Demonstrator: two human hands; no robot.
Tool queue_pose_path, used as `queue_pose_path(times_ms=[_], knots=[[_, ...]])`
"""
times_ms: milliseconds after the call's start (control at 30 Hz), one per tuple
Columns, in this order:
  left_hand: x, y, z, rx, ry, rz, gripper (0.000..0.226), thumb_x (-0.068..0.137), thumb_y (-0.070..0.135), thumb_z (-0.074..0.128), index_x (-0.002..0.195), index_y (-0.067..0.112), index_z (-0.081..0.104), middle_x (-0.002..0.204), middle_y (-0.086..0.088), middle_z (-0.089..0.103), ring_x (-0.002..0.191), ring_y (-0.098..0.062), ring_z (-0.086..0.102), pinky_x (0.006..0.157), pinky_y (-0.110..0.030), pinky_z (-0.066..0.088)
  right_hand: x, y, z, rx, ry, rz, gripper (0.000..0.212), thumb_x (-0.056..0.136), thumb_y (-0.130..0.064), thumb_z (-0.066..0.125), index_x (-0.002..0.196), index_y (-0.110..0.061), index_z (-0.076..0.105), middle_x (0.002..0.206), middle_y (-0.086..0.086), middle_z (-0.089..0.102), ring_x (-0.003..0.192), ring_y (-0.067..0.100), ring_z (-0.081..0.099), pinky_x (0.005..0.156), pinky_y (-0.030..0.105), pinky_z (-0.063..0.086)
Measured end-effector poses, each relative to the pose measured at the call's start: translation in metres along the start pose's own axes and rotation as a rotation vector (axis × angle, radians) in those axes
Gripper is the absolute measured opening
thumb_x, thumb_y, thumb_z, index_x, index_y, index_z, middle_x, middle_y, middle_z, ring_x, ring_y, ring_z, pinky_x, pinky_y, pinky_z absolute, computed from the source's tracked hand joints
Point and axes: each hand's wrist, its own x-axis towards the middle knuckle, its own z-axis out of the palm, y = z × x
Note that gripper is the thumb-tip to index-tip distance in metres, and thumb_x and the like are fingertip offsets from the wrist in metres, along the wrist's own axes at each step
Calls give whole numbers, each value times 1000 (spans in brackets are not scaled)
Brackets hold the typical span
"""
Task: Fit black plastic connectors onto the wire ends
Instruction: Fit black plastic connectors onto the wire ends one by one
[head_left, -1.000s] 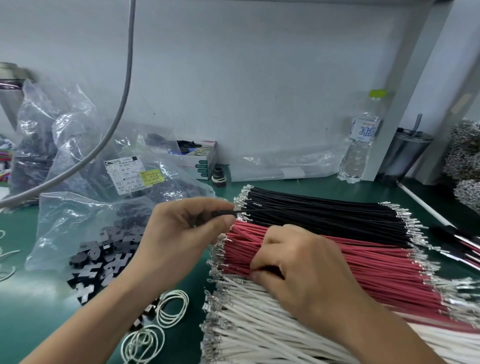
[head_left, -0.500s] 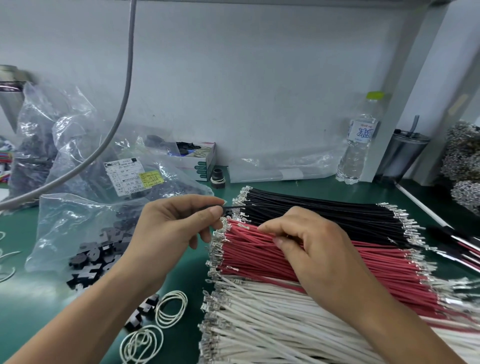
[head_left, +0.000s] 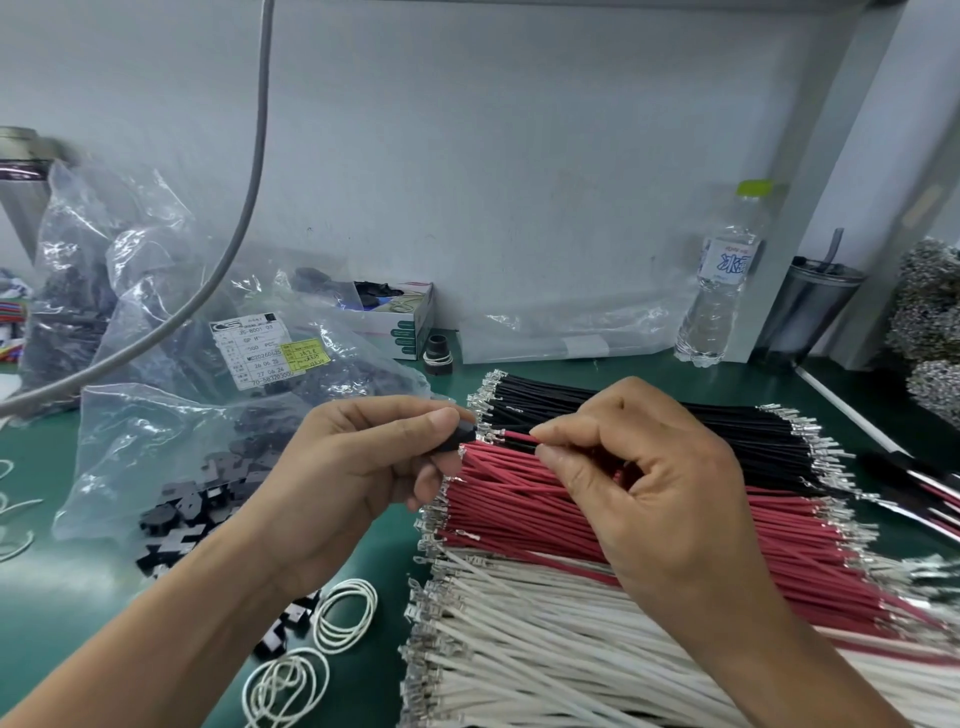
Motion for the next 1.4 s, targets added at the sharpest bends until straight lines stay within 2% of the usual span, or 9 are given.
queue_pose_path(times_ms=[167,467,667,933,1033,1100,1167,1267,1400], knots=[[0,1,0,-52,-38,-30,32,71,26,80,92,2,81,69,-13,67,56,-19,55,51,-22,47,0,-2,0,80,28,-38,8,87,-20,74,92,-24,79,84,-11,63,82,17,64,68,23,50],[-1,1,0,-97,-64,-77,25,74,23,83,91,5,82,68,-11,67,54,-16,55,51,-21,46,-1,1,3,63,9,-2,8,86,-20,75,91,-25,79,84,-11,63,82,17,65,66,25,50],[-1,2,-1,-90,-81,-68,49,61,34,96,95,3,81,69,-11,67,55,-16,56,52,-21,46,-1,1,1,9,-30,-33,6,88,-21,75,91,-24,79,84,-11,61,76,16,63,62,25,49],[-2,2,1,-9,-42,-126,33,73,22,84,94,-2,79,68,-15,66,50,-16,53,48,-19,44,3,-2,-2,-236,-29,-238,12,93,-22,69,94,-16,80,82,-9,57,70,7,53,58,23,46],[-2,1,6,-49,-39,-144,33,78,22,81,99,-4,78,69,-13,66,50,-15,54,48,-20,43,-2,-5,6,-229,-23,-223,15,95,-22,65,95,-13,77,84,-6,59,72,12,58,58,31,51],[-4,2,11,-23,-21,-110,37,76,29,78,100,1,79,72,-13,69,52,-16,56,48,-21,44,-3,-5,8,-248,-30,-192,14,95,-23,64,95,-15,76,85,-8,59,73,11,58,59,32,51],[-5,2,14,180,18,25,36,70,31,83,101,12,82,78,-12,75,57,-16,61,50,-21,49,-2,-4,5,-253,-50,-135,13,94,-25,63,94,-20,74,87,-12,58,76,8,58,61,32,51],[-7,1,16,414,42,223,25,68,17,86,93,14,84,69,-10,75,53,-11,62,52,-15,48,-2,-1,1,-250,-104,-78,13,94,-30,62,92,-24,73,86,-15,56,75,6,57,61,31,50],[-9,-2,17,431,12,223,16,73,9,83,89,11,84,64,-6,74,50,-9,63,51,-13,48,0,-2,3,-223,-148,-87,17,93,-32,62,84,-21,71,81,-15,54,71,7,55,61,31,48]])
